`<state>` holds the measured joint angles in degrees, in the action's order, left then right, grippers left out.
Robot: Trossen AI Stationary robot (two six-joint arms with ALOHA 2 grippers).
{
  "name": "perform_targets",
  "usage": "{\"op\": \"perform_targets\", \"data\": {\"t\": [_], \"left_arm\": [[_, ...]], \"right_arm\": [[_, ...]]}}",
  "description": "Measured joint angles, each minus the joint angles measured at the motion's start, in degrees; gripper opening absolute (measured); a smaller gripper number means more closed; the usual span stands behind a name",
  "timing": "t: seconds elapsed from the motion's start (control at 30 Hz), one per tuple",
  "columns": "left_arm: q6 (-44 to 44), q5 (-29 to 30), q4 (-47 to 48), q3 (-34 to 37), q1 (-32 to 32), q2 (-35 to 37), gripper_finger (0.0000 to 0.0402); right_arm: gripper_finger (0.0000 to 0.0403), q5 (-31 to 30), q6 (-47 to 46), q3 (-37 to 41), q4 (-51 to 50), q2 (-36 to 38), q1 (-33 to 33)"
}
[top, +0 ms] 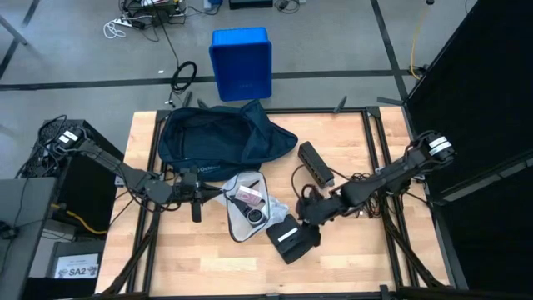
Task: Unpack backpack
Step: Put the black pen into the white mesh envelope
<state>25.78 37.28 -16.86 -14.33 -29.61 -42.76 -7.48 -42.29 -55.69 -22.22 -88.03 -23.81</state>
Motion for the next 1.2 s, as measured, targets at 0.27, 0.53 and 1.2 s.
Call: {"op": "perform_targets", "data": {"t": [0.27, 0.53, 1.2], "left_arm": [[0.0, 0.0, 0.0, 0.0, 0.0, 0.0, 0.0000], [0.0, 0.0, 0.0, 0.0, 0.0, 0.0, 0.0000], [0.0, 0.0, -0.3, 0.0, 0.0, 0.0, 0.0000]], "right_arm": [[0.0108, -2.2, -11.6, -0.7, -8.7, 0.0, 4.5], [0.0099, -3.7, -16.6, 2.9, -12.5, 0.0, 7.0], [0.0097, -1.0, -16.5, 4.6, -5.0, -9.9, 2.9]]}}
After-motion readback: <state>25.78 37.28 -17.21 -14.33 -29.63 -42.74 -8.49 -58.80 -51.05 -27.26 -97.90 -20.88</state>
